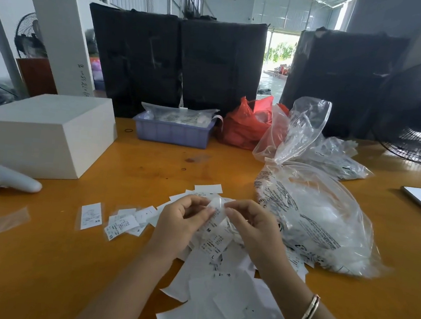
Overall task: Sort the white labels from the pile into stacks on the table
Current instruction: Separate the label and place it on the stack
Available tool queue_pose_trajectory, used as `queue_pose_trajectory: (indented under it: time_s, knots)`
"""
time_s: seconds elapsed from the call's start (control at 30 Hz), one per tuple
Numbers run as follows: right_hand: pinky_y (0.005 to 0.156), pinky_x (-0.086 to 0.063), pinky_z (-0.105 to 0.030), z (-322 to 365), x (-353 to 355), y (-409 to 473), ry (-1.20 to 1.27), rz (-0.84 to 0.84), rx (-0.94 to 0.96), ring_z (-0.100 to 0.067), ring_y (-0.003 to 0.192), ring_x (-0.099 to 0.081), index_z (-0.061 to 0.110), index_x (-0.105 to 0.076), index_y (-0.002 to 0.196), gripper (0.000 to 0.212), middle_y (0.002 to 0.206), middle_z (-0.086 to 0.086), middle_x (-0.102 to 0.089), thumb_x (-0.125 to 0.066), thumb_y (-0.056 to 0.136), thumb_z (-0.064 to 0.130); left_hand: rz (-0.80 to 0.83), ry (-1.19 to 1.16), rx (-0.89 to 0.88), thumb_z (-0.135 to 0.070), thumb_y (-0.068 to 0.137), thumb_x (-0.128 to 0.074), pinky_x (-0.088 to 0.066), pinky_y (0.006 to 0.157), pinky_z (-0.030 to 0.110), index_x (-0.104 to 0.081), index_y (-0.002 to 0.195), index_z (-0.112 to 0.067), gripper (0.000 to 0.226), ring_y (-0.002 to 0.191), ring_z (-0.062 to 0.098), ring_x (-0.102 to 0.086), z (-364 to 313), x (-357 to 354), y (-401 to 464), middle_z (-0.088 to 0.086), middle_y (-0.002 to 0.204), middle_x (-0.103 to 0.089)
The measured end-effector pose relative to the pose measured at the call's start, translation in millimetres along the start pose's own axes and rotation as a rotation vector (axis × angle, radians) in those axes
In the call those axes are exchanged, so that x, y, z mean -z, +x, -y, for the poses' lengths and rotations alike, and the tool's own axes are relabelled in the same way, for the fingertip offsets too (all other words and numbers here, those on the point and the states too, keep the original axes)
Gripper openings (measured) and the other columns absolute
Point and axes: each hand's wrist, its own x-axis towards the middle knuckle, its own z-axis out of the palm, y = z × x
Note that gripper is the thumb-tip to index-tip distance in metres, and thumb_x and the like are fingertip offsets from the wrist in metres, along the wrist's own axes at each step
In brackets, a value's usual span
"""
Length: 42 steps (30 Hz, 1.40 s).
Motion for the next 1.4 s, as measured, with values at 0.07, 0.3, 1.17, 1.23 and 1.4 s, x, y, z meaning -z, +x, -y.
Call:
queue_pose_trajectory:
  time_s: [0.07,0.3,1.17,1.23,1.4]
  knots:
    - [0.064,-0.048,-0.019,-0.7,-0.2,0.0,0.004,0.025,-0.010,0.001,0.069,-0.060,0.030,-0.068,0.084,0.009,0.076,0.018,-0.068,-0.067,0.086,0.021,-0.008,-0.005,0.009,-0.027,0.085,-0.069,-0.050,0.060,0.010,-0.066,0.087,-0.033,0.007,0.082,0.001,-0.067,-0.4,0.6,-0.3,-0.013,0.082,-0.071]
    - [0.067,-0.051,-0.017,-1.7,-2.8,-1.0,0.003,0.008,-0.012,-0.003,0.073,-0.064,0.028,-0.069,0.085,0.019,0.077,0.011,-0.070,-0.068,0.085,0.009,0.064,0.004,-0.013,-0.027,0.090,-0.063,-0.048,0.063,0.007,-0.065,0.093,-0.033,0.007,0.084,-0.005,-0.064,-1.1,-1.8,-2.6,-0.022,0.084,-0.069]
    - [0.050,-0.042,-0.011,-2.7,3.1,-1.8,-0.048,-0.123,0.035,0.002,0.054,-0.053,0.036,-0.062,0.084,0.034,0.070,0.011,-0.068,-0.060,0.090,0.003,-0.376,1.083,-0.088,-0.017,0.090,-0.060,-0.043,0.084,0.033,-0.062,0.119,-0.022,0.029,0.112,0.022,-0.050,33.7,74.5,30.8,0.003,0.123,-0.058]
    - [0.049,-0.040,-0.011,-2.0,4.0,-1.7,-0.080,-0.143,0.072,0.001,0.052,-0.051,0.036,-0.062,0.083,0.035,0.070,0.011,-0.066,-0.060,0.090,0.002,-0.264,1.019,-0.248,-0.017,0.089,-0.061,-0.042,0.086,0.031,-0.065,0.116,-0.022,0.028,0.110,0.018,-0.051,32.7,63.2,31.3,-0.001,0.120,-0.061]
    - [0.068,-0.045,-0.013,2.4,11.4,0.5,-0.358,-0.283,0.312,-0.003,0.076,-0.054,0.019,-0.068,0.084,0.027,0.080,0.011,-0.061,-0.062,0.084,-0.007,-0.012,1.099,-0.272,-0.021,0.091,-0.050,-0.034,0.099,0.033,-0.053,0.133,-0.031,0.043,0.123,0.010,-0.044,40.0,46.1,29.4,-0.015,0.129,-0.059]
